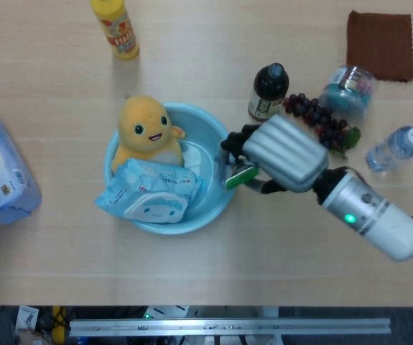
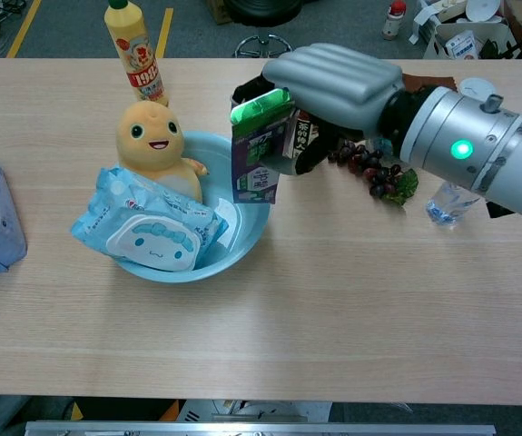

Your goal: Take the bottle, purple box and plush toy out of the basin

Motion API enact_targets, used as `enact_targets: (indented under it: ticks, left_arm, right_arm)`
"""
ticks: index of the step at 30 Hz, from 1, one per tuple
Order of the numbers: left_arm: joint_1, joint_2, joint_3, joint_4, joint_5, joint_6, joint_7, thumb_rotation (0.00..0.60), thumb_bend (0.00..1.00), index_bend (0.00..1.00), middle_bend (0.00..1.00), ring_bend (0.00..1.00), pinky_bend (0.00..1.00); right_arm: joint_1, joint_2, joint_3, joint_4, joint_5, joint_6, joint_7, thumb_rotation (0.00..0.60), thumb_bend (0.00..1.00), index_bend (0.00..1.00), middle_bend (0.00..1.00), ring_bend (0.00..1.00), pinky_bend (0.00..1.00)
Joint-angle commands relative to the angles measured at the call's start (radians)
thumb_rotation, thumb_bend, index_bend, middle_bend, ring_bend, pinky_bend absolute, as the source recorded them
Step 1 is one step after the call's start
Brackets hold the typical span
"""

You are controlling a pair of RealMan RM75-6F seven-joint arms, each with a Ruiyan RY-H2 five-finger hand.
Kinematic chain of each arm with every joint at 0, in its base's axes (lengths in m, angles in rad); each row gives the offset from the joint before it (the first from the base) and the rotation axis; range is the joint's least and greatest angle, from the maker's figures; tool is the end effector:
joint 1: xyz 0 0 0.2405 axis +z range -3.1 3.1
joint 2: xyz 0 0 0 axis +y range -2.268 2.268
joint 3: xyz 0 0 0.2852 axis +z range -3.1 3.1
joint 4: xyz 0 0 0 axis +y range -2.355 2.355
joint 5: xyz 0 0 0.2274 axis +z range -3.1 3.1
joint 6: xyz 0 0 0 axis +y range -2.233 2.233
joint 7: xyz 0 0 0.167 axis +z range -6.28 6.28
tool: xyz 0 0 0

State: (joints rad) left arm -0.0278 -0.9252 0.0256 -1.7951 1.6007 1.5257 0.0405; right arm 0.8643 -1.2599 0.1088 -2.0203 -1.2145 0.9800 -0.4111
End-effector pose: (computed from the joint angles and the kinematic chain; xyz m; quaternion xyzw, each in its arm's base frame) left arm -0.3172 0.1698 0.1923 -0.6271 -0.3790 -0.3643 0.5748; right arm -0.0516 -0.3113 0.0189 0.8156 -0.2977 0.4176 0.2679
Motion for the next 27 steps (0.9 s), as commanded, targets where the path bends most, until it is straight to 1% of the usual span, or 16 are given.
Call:
enact_targets:
  ticks: [1,4,8,12,17,20,21,23,25,26,27]
  left_arm:
    - [-0.004,-0.001,-0.001,-0.004,0.004,-0.003,0.005,0.600,0.28,0.01,0.10,0.10,0.13]
    - [-0.007,-0.002,-0.002,-0.008,0.007,-0.005,0.011,0.600,0.28,0.01,0.10,0.10,0.13]
    - [-0.012,-0.006,-0.001,-0.016,0.011,-0.014,0.023,0.600,0.28,0.01,0.10,0.10,0.13]
    - [-0.013,-0.010,0.003,-0.019,0.017,-0.017,0.032,0.600,0.28,0.01,0.10,0.10,0.13]
    - [-0.014,-0.011,0.005,-0.025,0.016,-0.022,0.042,0.600,0.28,0.01,0.10,0.10,0.13]
    - [-0.014,-0.012,0.006,-0.024,0.017,-0.022,0.045,0.600,0.28,0.01,0.10,0.10,0.13]
    - [-0.014,-0.013,0.006,-0.025,0.016,-0.023,0.046,0.600,0.28,0.01,0.10,0.10,0.13]
    - [-0.014,-0.013,0.007,-0.024,0.015,-0.024,0.046,0.600,0.28,0.01,0.10,0.10,0.13]
    - [-0.014,-0.012,0.007,-0.024,0.013,-0.024,0.046,0.600,0.28,0.01,0.10,0.10,0.13]
    - [-0.014,-0.011,0.006,-0.024,0.011,-0.023,0.045,0.600,0.28,0.01,0.10,0.10,0.13]
    - [-0.014,-0.011,0.005,-0.023,0.010,-0.023,0.044,0.600,0.28,0.01,0.10,0.10,0.13]
  right_arm:
    - [-0.048,0.104,-0.016,-0.037,-0.048,0.021,0.043,0.600,0.47,0.69,0.58,0.66,0.90]
    - [-0.073,0.161,-0.041,-0.026,-0.061,0.019,0.047,0.600,0.47,0.69,0.58,0.66,0.90]
    - [-0.092,0.191,-0.077,0.017,-0.046,-0.017,0.042,0.600,0.47,0.69,0.58,0.66,0.90]
    - [-0.104,0.182,-0.098,0.069,-0.033,-0.042,0.036,0.600,0.46,0.69,0.58,0.66,0.90]
    - [-0.109,0.146,-0.116,0.132,-0.018,-0.078,0.022,0.600,0.45,0.69,0.58,0.66,0.90]
    - [-0.104,0.127,-0.127,0.157,0.003,-0.102,-0.009,0.600,0.45,0.68,0.57,0.64,0.88]
    - [-0.100,0.121,-0.129,0.163,0.015,-0.113,-0.020,0.600,0.44,0.65,0.55,0.62,0.85]
    - [-0.094,0.118,-0.129,0.164,0.039,-0.127,-0.037,0.600,0.44,0.54,0.50,0.56,0.77]
    - [-0.089,0.123,-0.126,0.156,0.061,-0.136,-0.047,0.600,0.42,0.36,0.38,0.45,0.67]
    - [-0.086,0.128,-0.124,0.150,0.075,-0.139,-0.055,0.600,0.41,0.31,0.34,0.42,0.64]
    - [-0.083,0.132,-0.123,0.144,0.085,-0.141,-0.062,0.600,0.40,0.23,0.28,0.35,0.59]
